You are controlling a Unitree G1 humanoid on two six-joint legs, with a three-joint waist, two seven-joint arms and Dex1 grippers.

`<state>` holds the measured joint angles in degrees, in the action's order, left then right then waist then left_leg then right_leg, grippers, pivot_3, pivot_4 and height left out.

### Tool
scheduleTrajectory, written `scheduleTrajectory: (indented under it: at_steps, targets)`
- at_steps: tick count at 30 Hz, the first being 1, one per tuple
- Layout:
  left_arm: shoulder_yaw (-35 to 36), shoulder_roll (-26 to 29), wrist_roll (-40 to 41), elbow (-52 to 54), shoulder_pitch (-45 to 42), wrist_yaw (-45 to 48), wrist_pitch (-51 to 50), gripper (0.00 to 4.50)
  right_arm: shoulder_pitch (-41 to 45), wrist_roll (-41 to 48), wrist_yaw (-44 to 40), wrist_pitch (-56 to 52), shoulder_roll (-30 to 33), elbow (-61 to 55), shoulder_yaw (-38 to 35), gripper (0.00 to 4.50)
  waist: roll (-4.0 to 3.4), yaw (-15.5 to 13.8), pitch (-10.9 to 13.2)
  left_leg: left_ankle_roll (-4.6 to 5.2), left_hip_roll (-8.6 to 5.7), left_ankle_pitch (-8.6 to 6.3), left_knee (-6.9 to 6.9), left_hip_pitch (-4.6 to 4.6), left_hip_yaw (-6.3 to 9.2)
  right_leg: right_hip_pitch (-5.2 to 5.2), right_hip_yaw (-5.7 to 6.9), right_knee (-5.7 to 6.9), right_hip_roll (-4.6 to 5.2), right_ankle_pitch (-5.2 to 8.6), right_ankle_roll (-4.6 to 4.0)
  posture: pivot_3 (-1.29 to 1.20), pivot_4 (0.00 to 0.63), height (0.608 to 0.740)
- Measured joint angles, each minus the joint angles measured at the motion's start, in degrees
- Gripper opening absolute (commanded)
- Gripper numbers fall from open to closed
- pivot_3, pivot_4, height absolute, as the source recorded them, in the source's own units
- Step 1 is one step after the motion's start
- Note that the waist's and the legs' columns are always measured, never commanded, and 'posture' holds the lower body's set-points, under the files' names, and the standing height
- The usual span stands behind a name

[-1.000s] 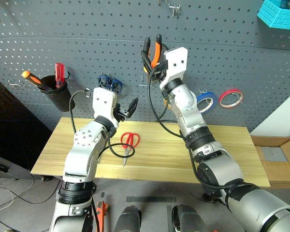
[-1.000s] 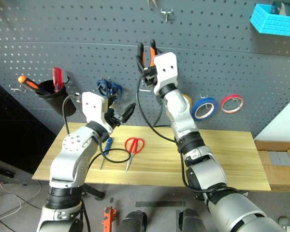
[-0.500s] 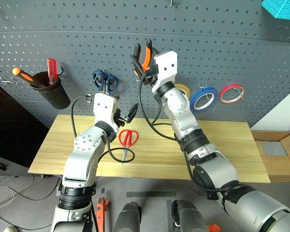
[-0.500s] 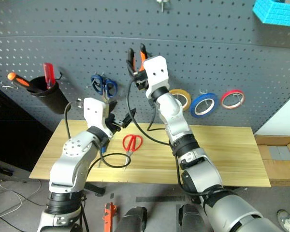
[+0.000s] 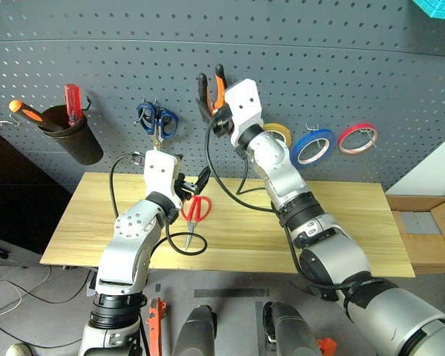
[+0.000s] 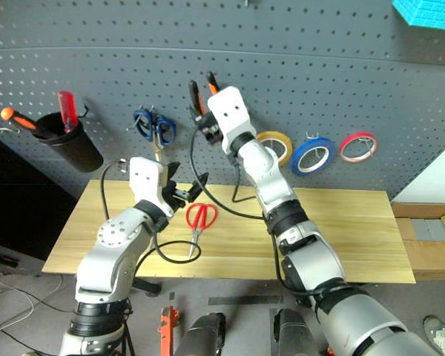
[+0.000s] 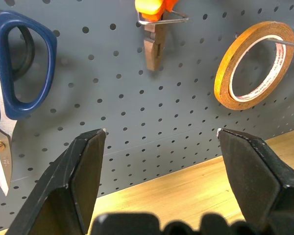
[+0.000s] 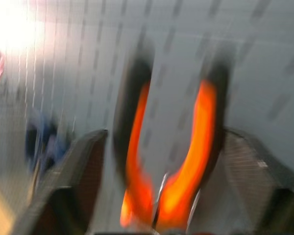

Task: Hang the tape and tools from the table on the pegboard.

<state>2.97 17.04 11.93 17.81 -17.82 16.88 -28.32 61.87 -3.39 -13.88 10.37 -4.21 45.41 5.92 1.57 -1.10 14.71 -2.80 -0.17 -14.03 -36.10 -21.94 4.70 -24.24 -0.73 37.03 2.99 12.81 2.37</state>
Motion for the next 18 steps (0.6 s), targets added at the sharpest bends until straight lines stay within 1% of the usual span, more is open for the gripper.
scheduleTrajectory:
  at_steps: [2,5,7,10,14,15,18]
  targets:
    - [0.0,-0.1,0.0,0.1,0.5,0.0,0.0,3.92,-2.2,0.0,-1.3,-1.2,0.4,-0.6,0.6,4.44,0.00,0.0,0.2,0.00,-0.01,0.00,0.00,-0.10,0.00,-0.08,-0.01,-0.01,0.01,0.00,0.00,0.17,0.279,0.740]
    - [-0.2,-0.5,0.0,0.1,1.4,-0.2,0.0,3.92,-5.7,0.0,-3.3,-2.5,2.2,-5.4,1.2,4.44,0.00,0.0,0.4,0.00,-0.01,0.00,0.01,-0.28,0.02,-0.21,0.02,-0.02,0.03,-0.01,0.01,0.16,0.274,0.740]
    - [-0.4,-0.6,-0.2,0.2,1.4,-0.5,0.0,3.92,-8.2,0.0,-5.4,-3.5,4.0,-11.1,2.3,4.44,0.00,0.0,0.4,-0.01,-0.01,0.00,0.00,-0.58,0.06,-0.46,0.08,-0.05,0.04,-0.01,0.01,0.15,0.271,0.740]
    - [-0.4,-0.7,-1.3,0.4,1.8,-1.9,0.0,3.92,-15.4,0.1,-10.1,-5.9,8.1,-23.8,4.0,4.44,0.01,-0.2,0.4,-0.03,-0.05,0.01,-0.05,-0.98,0.05,-0.87,0.06,-0.05,0.09,-0.02,0.02,0.12,0.271,0.740]
    - [-0.6,-0.7,-3.3,0.6,4.7,-4.0,-0.3,3.92,-22.3,1.2,-13.9,-11.1,12.4,-35.6,4.4,4.44,0.01,0.1,0.4,-0.02,-0.06,0.00,-0.05,-0.99,-0.02,-0.93,-0.02,-0.02,0.11,-0.02,0.03,0.09,0.277,0.740]
    - [-1.0,-0.6,-4.0,0.7,5.4,-4.2,-0.4,3.92,-23.4,1.6,-14.6,-12.2,13.4,-38.0,4.3,4.44,0.01,0.2,0.4,-0.02,-0.04,0.00,-0.05,-0.98,-0.02,-0.93,-0.01,-0.02,0.10,-0.02,0.03,0.08,0.279,0.740]
    - [-3.4,0.3,-7.8,0.6,8.9,-5.9,-1.6,3.92,-30.5,4.0,-19.7,-13.5,17.8,-48.9,5.4,4.44,0.00,0.8,0.4,-0.02,-0.02,0.00,-0.03,-0.94,0.01,-0.88,0.01,-0.01,0.07,0.00,0.05,0.05,0.289,0.740]
